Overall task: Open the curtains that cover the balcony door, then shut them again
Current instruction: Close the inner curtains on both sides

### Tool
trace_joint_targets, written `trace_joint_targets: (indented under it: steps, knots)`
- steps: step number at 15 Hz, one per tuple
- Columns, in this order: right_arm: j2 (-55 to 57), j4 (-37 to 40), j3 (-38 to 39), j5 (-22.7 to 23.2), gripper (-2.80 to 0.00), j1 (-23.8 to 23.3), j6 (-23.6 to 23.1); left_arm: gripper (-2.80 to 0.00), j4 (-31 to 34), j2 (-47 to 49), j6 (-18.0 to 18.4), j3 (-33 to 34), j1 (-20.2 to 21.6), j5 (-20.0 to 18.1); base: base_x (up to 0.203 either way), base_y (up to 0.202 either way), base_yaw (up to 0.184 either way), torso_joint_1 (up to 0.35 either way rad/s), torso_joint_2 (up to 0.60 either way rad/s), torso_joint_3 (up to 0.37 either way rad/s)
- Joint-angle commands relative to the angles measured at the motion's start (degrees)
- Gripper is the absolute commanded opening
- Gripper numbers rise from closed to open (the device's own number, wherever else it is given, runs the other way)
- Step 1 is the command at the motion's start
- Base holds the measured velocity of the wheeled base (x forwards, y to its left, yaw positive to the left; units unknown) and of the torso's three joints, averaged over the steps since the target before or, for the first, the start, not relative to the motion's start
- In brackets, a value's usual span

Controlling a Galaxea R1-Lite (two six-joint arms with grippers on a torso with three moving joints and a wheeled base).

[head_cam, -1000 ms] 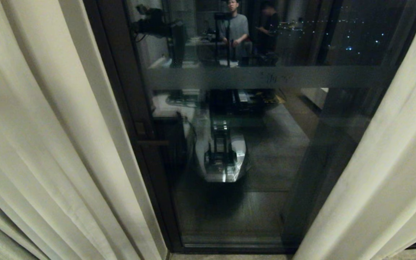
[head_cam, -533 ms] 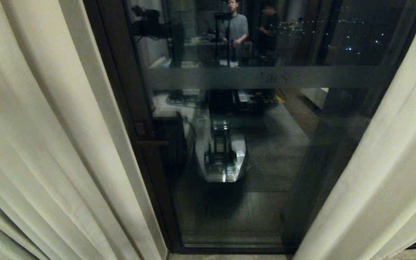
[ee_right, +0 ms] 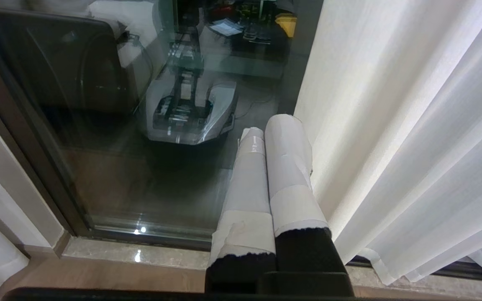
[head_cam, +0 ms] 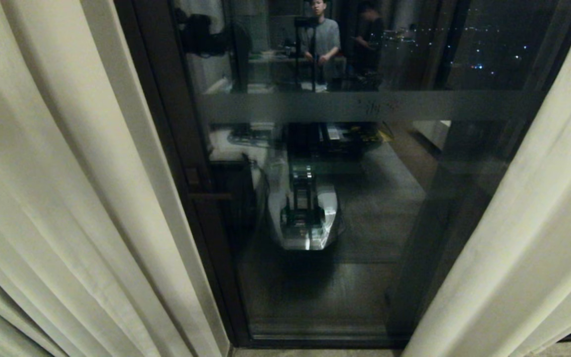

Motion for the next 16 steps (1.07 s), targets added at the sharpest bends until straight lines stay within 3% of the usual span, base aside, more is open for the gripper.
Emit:
trace_joint_targets:
  steps: [1,8,16]
  knots:
    - [0.09,0.0,0.01,0.03,-2.8,0.0,-0.04,0.0,-0.94,5.95,-0.03,-2.98,2.11,-2.23,0.0,0.0,0.0,0.0,0.0,0.0]
    - [0.09,0.0,0.01,0.03,-2.8,0.0,-0.04,0.0,-3.19,16.38,-0.88,-12.39,6.42,-9.03,0.0,0.0,0.0,0.0,0.0,0.0]
    - [0.09,0.0,0.01,0.03,-2.8,0.0,-0.04,0.0,-8.95,24.22,-1.71,-17.42,6.59,-15.19,0.0,0.0,0.0,0.0,0.0,0.0]
